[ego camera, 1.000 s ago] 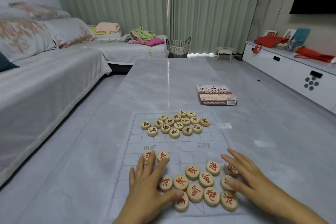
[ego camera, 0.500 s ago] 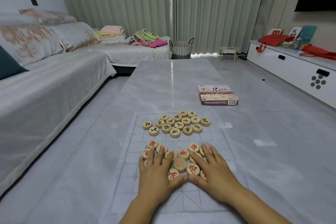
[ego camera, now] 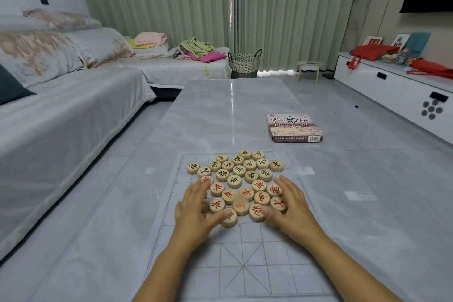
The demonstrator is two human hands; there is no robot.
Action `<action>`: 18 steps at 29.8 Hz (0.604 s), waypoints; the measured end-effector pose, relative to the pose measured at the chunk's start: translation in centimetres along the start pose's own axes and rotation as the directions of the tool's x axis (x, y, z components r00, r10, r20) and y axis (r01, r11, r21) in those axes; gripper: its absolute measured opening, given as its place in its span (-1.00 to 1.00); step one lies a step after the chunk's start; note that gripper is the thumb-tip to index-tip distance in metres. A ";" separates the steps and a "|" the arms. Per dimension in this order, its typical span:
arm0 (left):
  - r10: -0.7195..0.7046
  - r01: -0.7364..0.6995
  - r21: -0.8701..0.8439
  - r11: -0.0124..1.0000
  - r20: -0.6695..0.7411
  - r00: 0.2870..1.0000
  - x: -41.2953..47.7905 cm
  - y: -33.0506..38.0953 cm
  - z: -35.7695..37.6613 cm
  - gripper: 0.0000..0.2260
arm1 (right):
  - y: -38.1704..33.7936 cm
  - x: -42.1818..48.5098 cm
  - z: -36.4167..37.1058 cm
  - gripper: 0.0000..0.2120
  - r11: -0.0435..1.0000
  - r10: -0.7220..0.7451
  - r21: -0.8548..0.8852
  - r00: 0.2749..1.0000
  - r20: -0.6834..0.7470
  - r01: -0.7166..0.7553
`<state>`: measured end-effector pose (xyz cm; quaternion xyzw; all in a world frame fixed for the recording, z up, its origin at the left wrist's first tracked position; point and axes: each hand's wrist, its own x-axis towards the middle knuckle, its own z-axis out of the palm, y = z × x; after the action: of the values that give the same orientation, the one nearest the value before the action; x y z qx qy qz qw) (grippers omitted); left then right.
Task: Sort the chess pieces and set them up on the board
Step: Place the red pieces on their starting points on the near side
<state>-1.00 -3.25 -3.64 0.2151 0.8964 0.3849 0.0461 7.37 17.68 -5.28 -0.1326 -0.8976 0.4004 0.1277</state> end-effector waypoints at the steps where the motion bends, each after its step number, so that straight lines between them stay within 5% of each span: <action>1: -0.045 0.043 -0.049 0.998 -0.047 0.998 -0.4 -0.4 -0.9 -0.21 | 0.2 0.0 -0.3 -0.33 0.988 0.048 0.151 0.996 -0.081 -0.035; 5: -0.319 0.262 -0.325 0.909 -0.134 0.938 -2.5 -2.5 -4.1 -0.48 | 0.9 0.1 -1.1 -0.77 0.780 0.300 0.621 0.915 -0.269 -0.073; 10: -0.430 0.343 -0.416 0.842 -0.134 0.893 -3.4 -3.2 -5.7 -0.60 | 1.1 0.0 -0.7 -0.80 0.814 0.281 0.576 0.919 -0.278 -0.075; 13: -0.397 0.362 -0.282 0.889 -0.076 0.915 -3.1 -2.8 -5.1 -0.65 | 0.9 -0.1 -0.7 -0.85 0.837 0.259 0.542 0.926 -0.274 -0.074; 18: -0.244 0.256 0.205 0.945 -0.084 0.966 -3.0 -1.7 -3.5 -0.57 | 0.7 -0.2 -0.6 -0.84 0.884 0.215 0.460 0.946 -0.242 -0.083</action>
<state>0.29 -7.89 -2.64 0.0921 0.9536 0.2832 0.0451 7.85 18.49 -5.48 -0.2259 -0.7414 0.5798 0.2514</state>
